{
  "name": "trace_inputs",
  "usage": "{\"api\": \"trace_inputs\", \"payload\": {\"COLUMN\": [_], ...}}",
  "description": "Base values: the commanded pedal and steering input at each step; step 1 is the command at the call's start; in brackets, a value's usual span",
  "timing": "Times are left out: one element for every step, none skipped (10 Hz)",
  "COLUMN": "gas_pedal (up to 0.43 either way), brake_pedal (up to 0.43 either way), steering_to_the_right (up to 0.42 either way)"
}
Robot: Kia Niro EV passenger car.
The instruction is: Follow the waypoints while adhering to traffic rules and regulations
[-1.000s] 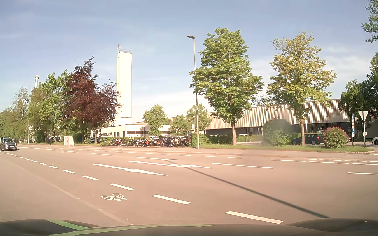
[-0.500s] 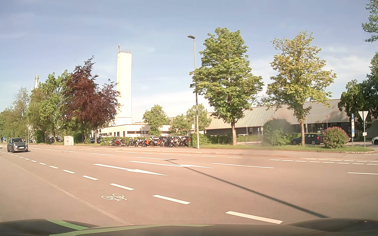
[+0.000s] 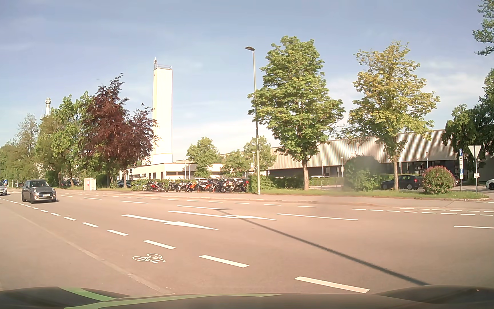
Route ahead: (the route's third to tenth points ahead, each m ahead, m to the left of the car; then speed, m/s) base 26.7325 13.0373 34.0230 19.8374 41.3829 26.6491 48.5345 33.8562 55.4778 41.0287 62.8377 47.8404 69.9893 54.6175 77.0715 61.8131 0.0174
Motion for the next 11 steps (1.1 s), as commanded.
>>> {"api": "trace_inputs", "payload": {"gas_pedal": [0.000, 0.000, 0.000, 0.000, 0.000, 0.000, 0.000, 0.000, 0.000, 0.000, 0.000], "brake_pedal": [0.299, 0.305, 0.305, 0.311, 0.311, 0.311, 0.311, 0.311, 0.311, 0.311, 0.317], "steering_to_the_right": [0.349, 0.349, 0.349, 0.349, 0.349, 0.349, 0.349, 0.349, 0.349, 0.349, 0.349]}}
